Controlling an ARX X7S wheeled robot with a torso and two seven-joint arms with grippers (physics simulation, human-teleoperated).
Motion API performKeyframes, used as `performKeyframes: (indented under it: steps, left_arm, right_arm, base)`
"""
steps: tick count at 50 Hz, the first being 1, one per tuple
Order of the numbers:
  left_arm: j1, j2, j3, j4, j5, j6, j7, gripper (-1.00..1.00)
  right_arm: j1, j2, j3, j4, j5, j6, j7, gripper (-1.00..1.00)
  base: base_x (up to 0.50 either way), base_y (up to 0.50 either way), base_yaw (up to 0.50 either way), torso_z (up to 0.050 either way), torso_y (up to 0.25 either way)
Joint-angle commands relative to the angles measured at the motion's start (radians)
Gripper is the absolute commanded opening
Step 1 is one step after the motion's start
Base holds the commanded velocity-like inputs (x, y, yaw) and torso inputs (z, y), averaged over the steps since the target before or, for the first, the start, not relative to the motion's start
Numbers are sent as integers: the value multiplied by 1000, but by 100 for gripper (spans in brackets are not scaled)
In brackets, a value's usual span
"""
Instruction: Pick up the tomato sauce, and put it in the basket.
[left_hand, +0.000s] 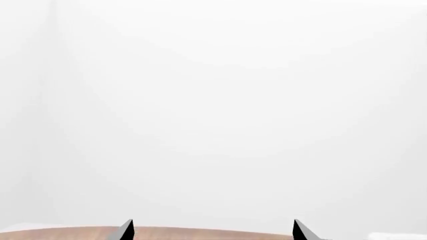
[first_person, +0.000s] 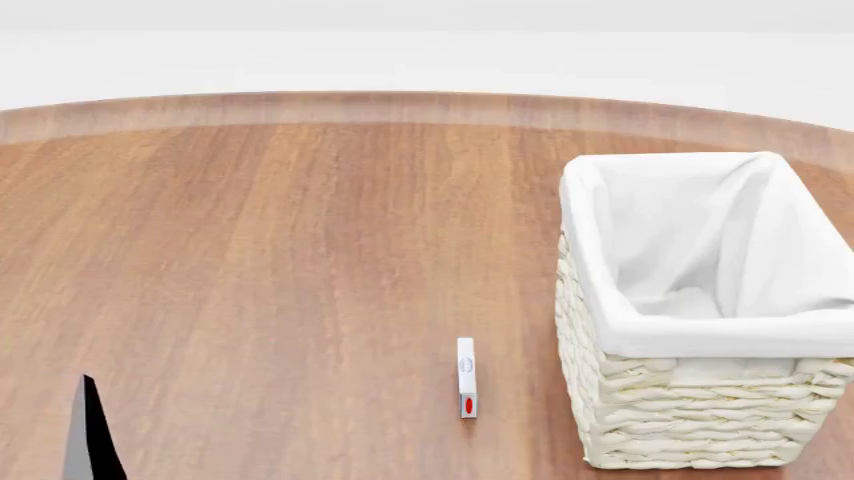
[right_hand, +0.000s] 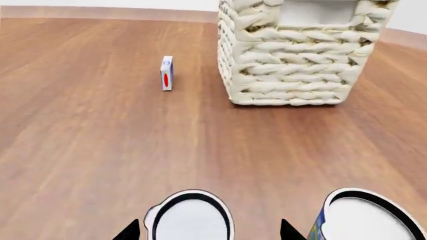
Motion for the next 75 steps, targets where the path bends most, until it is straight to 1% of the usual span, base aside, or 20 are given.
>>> performKeyframes:
  steps: [1, 18, 33, 49, 50, 68, 75]
  left_arm:
    - [-7, -3, 9, -5, 2, -3, -3, 100]
    - [-6, -11, 12, 2, 2, -4, -13, 100]
    - [-10, -19, 12, 4, -5, -4, -19, 100]
    - [-15, -20, 22, -8, -1, -2, -25, 100]
    - [-14, -20, 23, -11, 1, -1, -26, 100]
    - [-12, -27, 29, -8, 1, 1, -33, 100]
    - [-7, -31, 24, -7, -1, 7, -37, 100]
  right_arm:
    - [6, -2, -2, 27, 35, 24, -2, 100]
    - [26, -3, -21, 63, 52, 18, -16, 100]
    - [98, -21, -43, 165, 39, -13, -39, 100]
    - [139, -33, -59, 252, 29, -52, -52, 100]
    - [134, -31, -60, 237, 32, -43, -50, -100]
    - [142, -26, -69, 234, 34, -45, -46, -100]
    - [179, -2, -69, 112, 14, 16, -28, -100]
  base:
    - [0, 0, 0, 0, 0]
    - [0, 0, 0, 0, 0]
    - [0, 0, 0, 0, 0]
    - [0, 0, 0, 0, 0]
    - [0, 0, 0, 0, 0]
    - [1, 0, 1, 0, 0]
    - [0, 0, 0, 0, 0]
